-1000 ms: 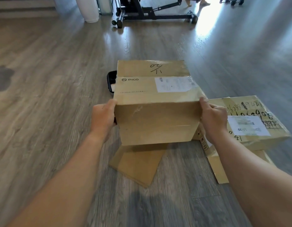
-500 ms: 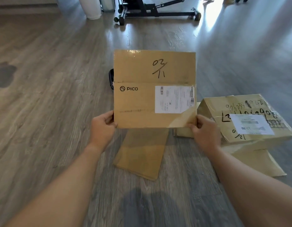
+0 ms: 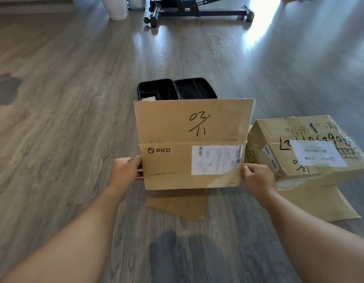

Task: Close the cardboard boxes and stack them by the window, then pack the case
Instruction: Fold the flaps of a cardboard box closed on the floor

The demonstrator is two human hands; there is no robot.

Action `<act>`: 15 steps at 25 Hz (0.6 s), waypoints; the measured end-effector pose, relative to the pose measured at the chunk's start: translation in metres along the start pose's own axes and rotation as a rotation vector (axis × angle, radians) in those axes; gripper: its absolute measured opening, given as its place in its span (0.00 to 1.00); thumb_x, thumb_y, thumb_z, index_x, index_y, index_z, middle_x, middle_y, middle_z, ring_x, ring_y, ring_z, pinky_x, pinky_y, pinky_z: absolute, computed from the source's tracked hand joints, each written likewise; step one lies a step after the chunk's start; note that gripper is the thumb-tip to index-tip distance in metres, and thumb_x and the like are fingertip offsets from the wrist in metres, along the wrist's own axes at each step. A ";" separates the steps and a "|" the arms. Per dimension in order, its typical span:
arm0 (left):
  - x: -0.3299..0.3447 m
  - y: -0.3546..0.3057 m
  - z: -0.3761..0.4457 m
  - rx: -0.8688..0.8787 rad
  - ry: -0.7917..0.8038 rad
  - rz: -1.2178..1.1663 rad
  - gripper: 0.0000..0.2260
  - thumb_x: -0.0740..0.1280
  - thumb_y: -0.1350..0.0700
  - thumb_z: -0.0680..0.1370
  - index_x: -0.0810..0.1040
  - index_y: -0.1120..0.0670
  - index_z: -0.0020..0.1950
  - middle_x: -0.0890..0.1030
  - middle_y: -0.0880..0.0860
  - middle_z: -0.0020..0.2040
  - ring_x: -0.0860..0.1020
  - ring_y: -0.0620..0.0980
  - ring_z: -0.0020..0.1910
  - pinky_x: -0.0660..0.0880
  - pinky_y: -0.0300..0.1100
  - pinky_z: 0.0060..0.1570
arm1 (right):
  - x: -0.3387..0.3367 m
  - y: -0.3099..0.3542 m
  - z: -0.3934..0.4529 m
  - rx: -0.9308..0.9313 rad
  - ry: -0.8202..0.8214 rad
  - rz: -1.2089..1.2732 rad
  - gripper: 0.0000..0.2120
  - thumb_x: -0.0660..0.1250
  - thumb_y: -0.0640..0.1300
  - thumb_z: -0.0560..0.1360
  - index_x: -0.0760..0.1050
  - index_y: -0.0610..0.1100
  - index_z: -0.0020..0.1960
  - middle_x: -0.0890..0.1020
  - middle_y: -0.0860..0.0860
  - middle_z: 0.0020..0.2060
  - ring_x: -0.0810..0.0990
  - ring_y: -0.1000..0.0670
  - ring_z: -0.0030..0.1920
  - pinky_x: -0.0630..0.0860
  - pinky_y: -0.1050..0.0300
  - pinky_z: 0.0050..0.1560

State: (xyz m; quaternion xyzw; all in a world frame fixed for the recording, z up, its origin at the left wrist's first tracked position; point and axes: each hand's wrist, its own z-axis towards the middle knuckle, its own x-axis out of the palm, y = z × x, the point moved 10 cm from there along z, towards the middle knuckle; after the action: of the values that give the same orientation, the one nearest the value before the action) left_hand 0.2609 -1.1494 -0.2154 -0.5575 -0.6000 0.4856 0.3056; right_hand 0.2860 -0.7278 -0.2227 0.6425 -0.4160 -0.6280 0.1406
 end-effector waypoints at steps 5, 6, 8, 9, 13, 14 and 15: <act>0.000 0.011 0.003 -0.132 0.078 -0.038 0.27 0.64 0.37 0.79 0.84 0.61 0.50 0.86 0.59 0.44 0.86 0.59 0.44 0.83 0.57 0.44 | 0.006 -0.005 0.006 0.187 0.139 0.741 0.18 0.64 0.52 0.82 0.84 0.38 0.46 0.86 0.40 0.46 0.86 0.39 0.46 0.84 0.41 0.45; 0.002 0.010 0.003 -0.128 0.120 -0.031 0.28 0.67 0.37 0.77 0.83 0.64 0.50 0.86 0.60 0.45 0.85 0.61 0.45 0.83 0.59 0.46 | 0.007 -0.004 0.006 0.186 0.171 0.750 0.18 0.66 0.53 0.81 0.84 0.39 0.47 0.86 0.40 0.47 0.86 0.39 0.47 0.83 0.42 0.47; 0.010 0.001 0.002 -0.054 0.213 0.110 0.28 0.75 0.39 0.72 0.84 0.66 0.48 0.86 0.60 0.45 0.85 0.61 0.48 0.81 0.60 0.52 | 0.009 0.000 0.005 0.146 0.250 0.717 0.17 0.69 0.54 0.78 0.84 0.41 0.54 0.86 0.41 0.49 0.86 0.41 0.49 0.83 0.45 0.47; 0.014 -0.004 0.000 -0.004 0.249 0.203 0.24 0.77 0.41 0.70 0.85 0.63 0.47 0.87 0.58 0.45 0.84 0.60 0.49 0.81 0.58 0.54 | 0.009 0.005 0.003 0.101 0.277 0.679 0.16 0.71 0.53 0.77 0.84 0.43 0.58 0.86 0.43 0.50 0.86 0.44 0.49 0.83 0.50 0.45; 0.030 -0.009 -0.008 0.131 0.338 0.571 0.22 0.80 0.43 0.67 0.83 0.51 0.56 0.85 0.46 0.49 0.83 0.46 0.50 0.80 0.45 0.52 | 0.011 0.015 0.000 -0.098 0.321 0.120 0.27 0.76 0.50 0.73 0.76 0.49 0.70 0.82 0.51 0.61 0.83 0.54 0.57 0.79 0.56 0.59; 0.033 -0.007 -0.011 0.169 0.340 0.682 0.26 0.80 0.40 0.66 0.79 0.49 0.59 0.83 0.43 0.51 0.81 0.43 0.50 0.79 0.41 0.50 | 0.014 0.015 -0.001 -0.132 0.313 -0.053 0.32 0.76 0.52 0.73 0.72 0.49 0.74 0.80 0.52 0.65 0.80 0.53 0.61 0.75 0.54 0.64; 0.035 -0.007 -0.014 0.214 0.317 0.754 0.29 0.79 0.37 0.64 0.76 0.47 0.60 0.80 0.42 0.53 0.79 0.41 0.51 0.76 0.37 0.47 | 0.017 0.016 -0.003 -0.168 0.294 -0.181 0.34 0.75 0.54 0.74 0.68 0.49 0.76 0.76 0.53 0.69 0.77 0.51 0.65 0.72 0.53 0.66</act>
State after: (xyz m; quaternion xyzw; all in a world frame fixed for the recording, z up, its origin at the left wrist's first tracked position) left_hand 0.2642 -1.1111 -0.2106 -0.7708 -0.2460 0.5312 0.2513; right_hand 0.2806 -0.7508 -0.2226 0.7481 -0.2776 -0.5700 0.1960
